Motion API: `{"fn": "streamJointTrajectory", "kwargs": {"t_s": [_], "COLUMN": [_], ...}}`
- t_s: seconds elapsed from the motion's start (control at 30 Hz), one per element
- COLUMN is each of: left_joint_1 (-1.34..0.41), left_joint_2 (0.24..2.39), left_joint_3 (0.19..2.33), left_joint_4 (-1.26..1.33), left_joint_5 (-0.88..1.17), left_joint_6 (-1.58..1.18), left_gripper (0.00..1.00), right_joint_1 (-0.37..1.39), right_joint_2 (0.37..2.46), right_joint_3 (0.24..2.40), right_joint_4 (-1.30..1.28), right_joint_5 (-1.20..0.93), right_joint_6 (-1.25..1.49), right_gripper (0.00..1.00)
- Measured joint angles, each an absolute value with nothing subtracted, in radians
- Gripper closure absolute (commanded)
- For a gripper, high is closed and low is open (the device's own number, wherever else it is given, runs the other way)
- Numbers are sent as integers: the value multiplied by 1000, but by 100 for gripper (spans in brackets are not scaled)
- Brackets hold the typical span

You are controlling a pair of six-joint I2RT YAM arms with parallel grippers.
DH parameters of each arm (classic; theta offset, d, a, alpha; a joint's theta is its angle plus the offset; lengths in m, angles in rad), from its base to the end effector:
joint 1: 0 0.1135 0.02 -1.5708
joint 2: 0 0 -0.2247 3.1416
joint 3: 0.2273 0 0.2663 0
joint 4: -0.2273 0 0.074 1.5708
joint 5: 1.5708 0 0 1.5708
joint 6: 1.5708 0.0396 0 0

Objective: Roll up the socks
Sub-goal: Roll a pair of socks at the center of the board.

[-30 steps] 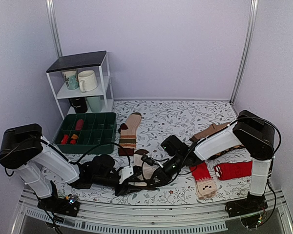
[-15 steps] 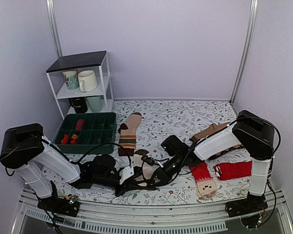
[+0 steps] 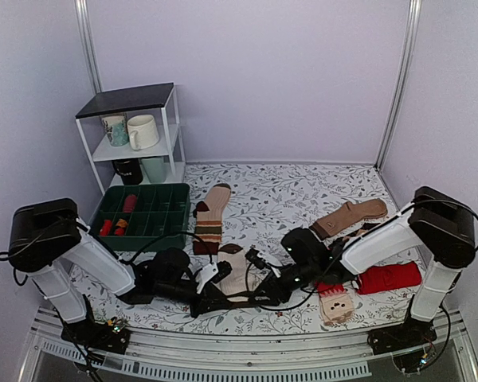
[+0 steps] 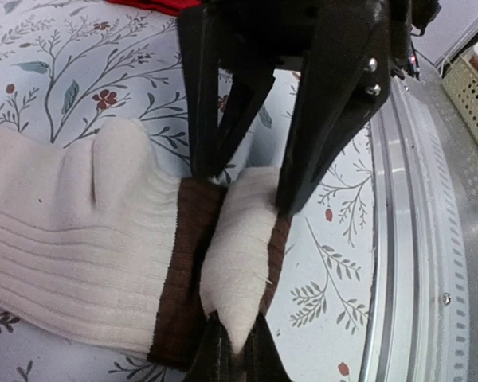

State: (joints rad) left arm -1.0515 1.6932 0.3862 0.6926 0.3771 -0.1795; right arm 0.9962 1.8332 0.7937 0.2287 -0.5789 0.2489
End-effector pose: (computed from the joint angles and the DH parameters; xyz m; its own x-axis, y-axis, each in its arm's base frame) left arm 0.1181 -0.2361 0.0378 -0.4522 0.4567 -0.7661 0.8900 0.2863 -0.3547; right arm 0.1640 0.2932 0.0596 -0.6054 -0.5555 -0.5700 -0.7825 0.2842 0.5540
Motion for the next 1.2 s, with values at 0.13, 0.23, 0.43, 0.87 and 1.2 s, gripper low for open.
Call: {"fn": "streamJointTrajectory", "kwargs": {"t_s": [0.13,0.23,0.43,0.87,1.2], "left_joint_1": [-1035,-1017,-992,-979,-976], "left_joint_2": [1711,1721,1737,1745,1748], "left_joint_3": [387,389,401,406,407], "left_joint_4": [712,715,698,696,698], "left_joint_5": [411,439,487,517,526], "left_joint_6": [-254,-291,-324,-334,-334], "left_gripper": [100,100,100,100,100], "right_joint_1": [1023,1095,1224,1255,1256], "right_joint_2": [1694,1647,1641,1678,1779], "right_joint_3": [587,500,469,524,573], "right_joint_4": [400,524,675,688,665], "right_joint_5": [-417,-299,-144,-84,-99], "right_joint_6": [204,129,-22,-179,-174], "right_gripper": [51,50,50,51,55]}}
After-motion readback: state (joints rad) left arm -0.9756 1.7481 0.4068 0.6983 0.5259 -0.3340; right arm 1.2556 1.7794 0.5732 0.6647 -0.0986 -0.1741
